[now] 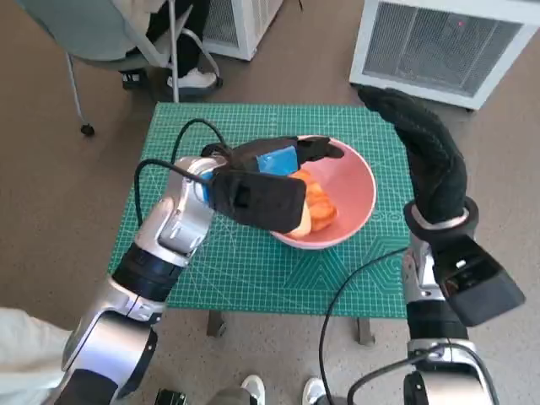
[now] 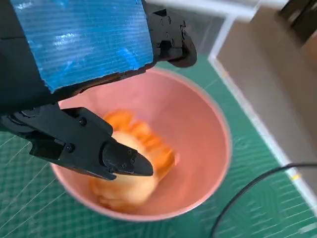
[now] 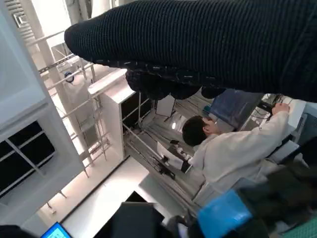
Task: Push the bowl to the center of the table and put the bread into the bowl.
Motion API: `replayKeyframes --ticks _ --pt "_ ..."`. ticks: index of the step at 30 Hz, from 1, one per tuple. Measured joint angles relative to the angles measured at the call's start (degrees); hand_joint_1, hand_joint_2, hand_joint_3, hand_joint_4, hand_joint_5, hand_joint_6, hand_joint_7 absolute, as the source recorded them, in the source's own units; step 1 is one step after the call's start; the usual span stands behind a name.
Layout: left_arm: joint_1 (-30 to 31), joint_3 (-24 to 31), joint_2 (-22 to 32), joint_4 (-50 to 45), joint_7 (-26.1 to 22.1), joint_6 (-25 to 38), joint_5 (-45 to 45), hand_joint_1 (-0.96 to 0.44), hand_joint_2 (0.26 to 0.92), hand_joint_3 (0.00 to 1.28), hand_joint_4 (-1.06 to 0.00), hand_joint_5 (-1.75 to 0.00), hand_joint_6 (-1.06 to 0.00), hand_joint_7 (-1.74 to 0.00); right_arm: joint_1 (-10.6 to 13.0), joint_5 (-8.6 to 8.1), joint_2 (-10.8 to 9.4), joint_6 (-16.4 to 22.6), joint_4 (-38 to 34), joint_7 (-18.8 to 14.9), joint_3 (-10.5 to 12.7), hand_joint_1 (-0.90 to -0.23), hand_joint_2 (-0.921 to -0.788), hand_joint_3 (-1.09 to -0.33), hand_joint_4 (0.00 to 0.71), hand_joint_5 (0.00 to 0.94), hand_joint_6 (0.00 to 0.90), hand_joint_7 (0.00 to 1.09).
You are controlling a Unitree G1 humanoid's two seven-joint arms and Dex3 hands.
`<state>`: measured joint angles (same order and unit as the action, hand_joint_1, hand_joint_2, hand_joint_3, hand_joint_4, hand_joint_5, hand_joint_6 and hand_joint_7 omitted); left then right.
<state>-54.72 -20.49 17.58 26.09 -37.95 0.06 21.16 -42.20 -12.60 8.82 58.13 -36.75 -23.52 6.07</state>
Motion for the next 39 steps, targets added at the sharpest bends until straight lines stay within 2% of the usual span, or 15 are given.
replayKeyframes --ticks 5,10,12,15,18,20,25,28,34,39 --pt "2.0 4.04 0.06 -1.33 1.0 -1.47 -4.45 -0.3 0.823 0.07 -0.05 -0.02 -0.03 -0.51 -0.02 1.04 0.0 -0.05 0.01 1.18 0.4 -0.581 -0.921 -0.772 0.224 0.235 -0.001 0.72" --pt "5.52 10.01 -0.23 -3.23 3.57 -4.54 -11.01 -0.34 0.887 0.03 -0.19 -0.02 -0.15 -0.43 -0.1 1.14 -0.09 -0.92 0.24 2.38 0.76 -0.578 -0.921 -0.772 0.235 0.228 -0.001 0.75" --pt "7.24 12.7 -0.42 -4.26 5.41 -6.63 -13.59 -0.34 0.907 0.05 -0.3 -0.03 -0.23 -0.37 -0.2 1.14 -0.2 -1.47 0.41 3.02 0.93 -0.576 -0.921 -0.772 0.239 0.224 -0.001 0.75" --pt "10.05 16.8 -1.81 -5.8 9.38 -10.08 -17.37 -0.31 0.916 0.09 -0.38 -0.03 -0.32 -0.31 -0.35 1.38 -0.47 -2.2 0.81 4.35 1.22 -0.576 -0.921 -0.77 0.242 0.22 -0.001 0.76" --pt "13.1 20.56 -4.52 -7.72 13.94 -14.24 -21.65 -0.29 0.919 0.13 -0.43 -0.03 -0.35 -0.29 -0.57 1.77 -0.69 -2.99 1.46 6.07 1.52 -0.577 -0.921 -0.769 0.244 0.215 -0.001 0.76" --pt "14.74 21.95 -6.49 -9.28 16.17 -15.96 -23.63 -0.27 0.92 0.17 -0.43 -0.02 -0.35 -0.28 -0.8 1.88 -0.82 -3.53 1.93 6.9 1.62 -0.577 -0.921 -0.769 0.246 0.212 -0.001 0.76" --pt "19.39 24.32 -11.98 -13.39 21.65 -21.87 -27.68 -0.24 0.921 0.22 -0.39 0.0 -0.26 -0.38 -1.58 2.96 -1.56 -5.71 3.9 9.08 1.57 -0.576 -0.921 -0.767 0.261 0.208 0.006 0.77" --pt "20.88 24.61 -14.2 -13.9 23.26 -25.29 -28.52 -0.23 0.921 0.23 -0.36 0.0 -0.24 -0.4 -1.88 3.62 -2.16 -6.65 5.15 9.98 1.45 -0.575 -0.921 -0.764 0.267 0.204 0.011 0.78" --pt "22.34 24.68 -15.04 -14.34 23.5 -29.49 -29.03 -0.21 0.921 0.25 -0.33 0.0 -0.21 -0.4 -1.91 4.01 -2.53 -8.19 6.76 10.89 1.13 -0.574 -0.921 -0.762 0.276 0.193 0.014 0.79" --pt "23.21 24.83 -14.63 -15.3 23.14 -30.46 -30.1 -0.2 0.921 0.24 -0.31 0.0 -0.2 -0.39 -1.91 3.97 -2.48 -9.2 7.39 11.02 0.79 -0.571 -0.921 -0.765 0.282 0.188 0.012 0.79"
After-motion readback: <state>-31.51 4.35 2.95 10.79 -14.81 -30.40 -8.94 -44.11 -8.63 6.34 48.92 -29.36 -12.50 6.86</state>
